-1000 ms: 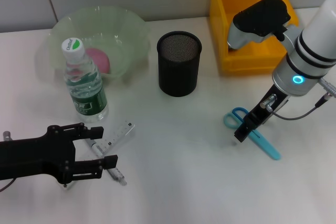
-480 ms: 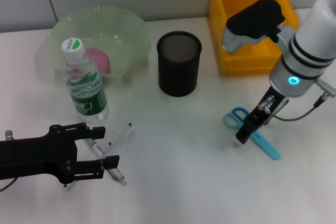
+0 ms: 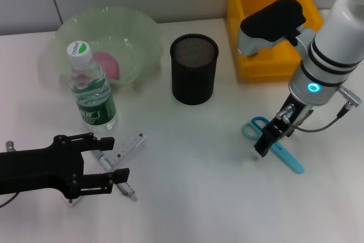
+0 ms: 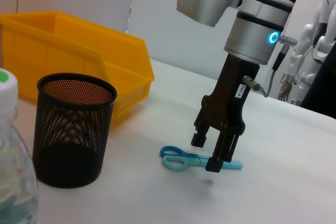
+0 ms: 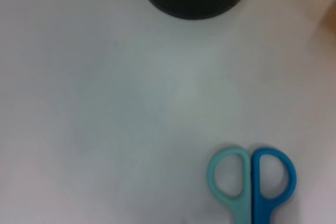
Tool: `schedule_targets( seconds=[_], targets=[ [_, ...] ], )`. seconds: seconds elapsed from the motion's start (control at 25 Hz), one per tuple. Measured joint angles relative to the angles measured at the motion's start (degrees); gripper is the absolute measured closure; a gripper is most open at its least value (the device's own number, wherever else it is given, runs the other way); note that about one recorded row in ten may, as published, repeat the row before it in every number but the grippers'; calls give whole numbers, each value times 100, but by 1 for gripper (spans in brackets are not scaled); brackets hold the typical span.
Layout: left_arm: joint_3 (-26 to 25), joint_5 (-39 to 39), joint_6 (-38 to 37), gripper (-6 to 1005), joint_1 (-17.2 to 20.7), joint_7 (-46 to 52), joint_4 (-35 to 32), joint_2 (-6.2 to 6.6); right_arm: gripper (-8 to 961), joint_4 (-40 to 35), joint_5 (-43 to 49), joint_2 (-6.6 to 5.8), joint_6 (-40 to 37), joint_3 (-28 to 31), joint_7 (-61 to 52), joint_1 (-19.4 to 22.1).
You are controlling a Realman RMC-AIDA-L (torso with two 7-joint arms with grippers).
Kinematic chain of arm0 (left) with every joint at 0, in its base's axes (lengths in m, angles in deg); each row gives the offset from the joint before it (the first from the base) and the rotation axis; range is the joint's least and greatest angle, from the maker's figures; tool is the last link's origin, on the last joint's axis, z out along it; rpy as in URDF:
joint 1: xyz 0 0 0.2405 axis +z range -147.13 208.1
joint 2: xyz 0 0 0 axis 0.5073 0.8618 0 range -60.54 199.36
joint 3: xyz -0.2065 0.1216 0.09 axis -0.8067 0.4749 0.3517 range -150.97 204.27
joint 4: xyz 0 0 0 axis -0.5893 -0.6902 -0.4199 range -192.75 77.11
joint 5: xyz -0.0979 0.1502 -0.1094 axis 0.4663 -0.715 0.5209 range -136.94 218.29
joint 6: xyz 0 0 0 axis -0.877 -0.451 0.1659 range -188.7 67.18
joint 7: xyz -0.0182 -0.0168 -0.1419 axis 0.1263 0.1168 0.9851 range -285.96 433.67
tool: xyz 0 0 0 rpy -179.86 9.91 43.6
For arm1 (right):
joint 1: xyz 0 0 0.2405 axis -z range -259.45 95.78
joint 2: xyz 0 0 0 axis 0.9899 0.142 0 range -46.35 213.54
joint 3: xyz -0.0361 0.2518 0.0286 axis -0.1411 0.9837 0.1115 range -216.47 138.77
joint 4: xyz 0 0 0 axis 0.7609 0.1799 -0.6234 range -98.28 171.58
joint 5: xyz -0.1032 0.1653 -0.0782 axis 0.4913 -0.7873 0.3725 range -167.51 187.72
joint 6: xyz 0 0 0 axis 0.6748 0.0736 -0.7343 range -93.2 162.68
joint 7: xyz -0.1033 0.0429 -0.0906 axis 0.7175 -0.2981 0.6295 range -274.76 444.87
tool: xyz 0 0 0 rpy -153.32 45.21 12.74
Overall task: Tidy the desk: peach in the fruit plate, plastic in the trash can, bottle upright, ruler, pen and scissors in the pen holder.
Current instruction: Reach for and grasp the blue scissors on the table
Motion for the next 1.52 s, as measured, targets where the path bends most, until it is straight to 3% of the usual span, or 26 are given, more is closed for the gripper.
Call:
schedule_targets(
  seconds=[1.52],
  targets=[
    [9,0,10,219,-64,-39,9,0,179,205,12,-2,152,-110,-69,16]
  ],
)
